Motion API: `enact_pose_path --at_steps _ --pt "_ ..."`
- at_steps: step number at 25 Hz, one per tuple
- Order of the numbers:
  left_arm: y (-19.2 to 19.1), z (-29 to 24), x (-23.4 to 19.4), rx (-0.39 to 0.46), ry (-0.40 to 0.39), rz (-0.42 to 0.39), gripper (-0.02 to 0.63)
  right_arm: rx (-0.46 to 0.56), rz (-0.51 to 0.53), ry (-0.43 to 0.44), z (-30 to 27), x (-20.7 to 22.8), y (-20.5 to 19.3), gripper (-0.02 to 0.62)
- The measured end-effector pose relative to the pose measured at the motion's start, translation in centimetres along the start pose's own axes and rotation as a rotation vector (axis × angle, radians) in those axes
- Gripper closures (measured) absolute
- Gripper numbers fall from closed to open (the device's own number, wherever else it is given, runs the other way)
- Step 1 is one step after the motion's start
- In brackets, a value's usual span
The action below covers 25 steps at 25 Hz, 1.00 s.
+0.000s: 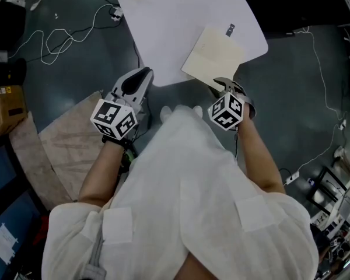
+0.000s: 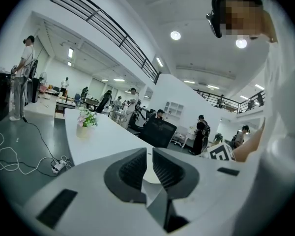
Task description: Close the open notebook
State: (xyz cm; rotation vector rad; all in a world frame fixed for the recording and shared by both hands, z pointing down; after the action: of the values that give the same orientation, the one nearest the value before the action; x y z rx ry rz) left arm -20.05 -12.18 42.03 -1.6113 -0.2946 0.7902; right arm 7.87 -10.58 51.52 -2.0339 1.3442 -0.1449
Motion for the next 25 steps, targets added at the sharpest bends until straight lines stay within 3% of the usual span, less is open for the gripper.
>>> enact_pose_path --at_steps 8,11,16,25 --pt "0.7 -1.0 0.2 0.004 0.002 -0.012 0.572 0.052 0.011 -0.014 1.4 2.6 0.5 0.498" --pt "0.9 -1.2 0.1 0.008 0.014 -0.02 0.572 0.081 0.055 -0.081 1.8 4.2 0.6 0.58" --pt "1.3 -1.6 -0.1 0.009 0.031 -0.03 0.572 0.102 0.073 -0.164 1.7 7.8 0.3 0.568" --pt "2.1 -2.5 -0.1 0.012 0.069 -0.051 0.572 0.081 0.084 -0.216 -0.3 13.1 -1.1 0.549"
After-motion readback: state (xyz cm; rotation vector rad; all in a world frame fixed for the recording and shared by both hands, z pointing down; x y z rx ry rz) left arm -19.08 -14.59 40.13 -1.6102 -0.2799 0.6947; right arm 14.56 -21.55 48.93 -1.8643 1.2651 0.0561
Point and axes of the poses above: the fingertips, and each gripper's own axes: z backward along the fingers, x to its right, y out of its top, the point moved 10 cm from there along z, backward along the fingers, and after that the axes turned 14 degrees about x, right-handed, at the moved point
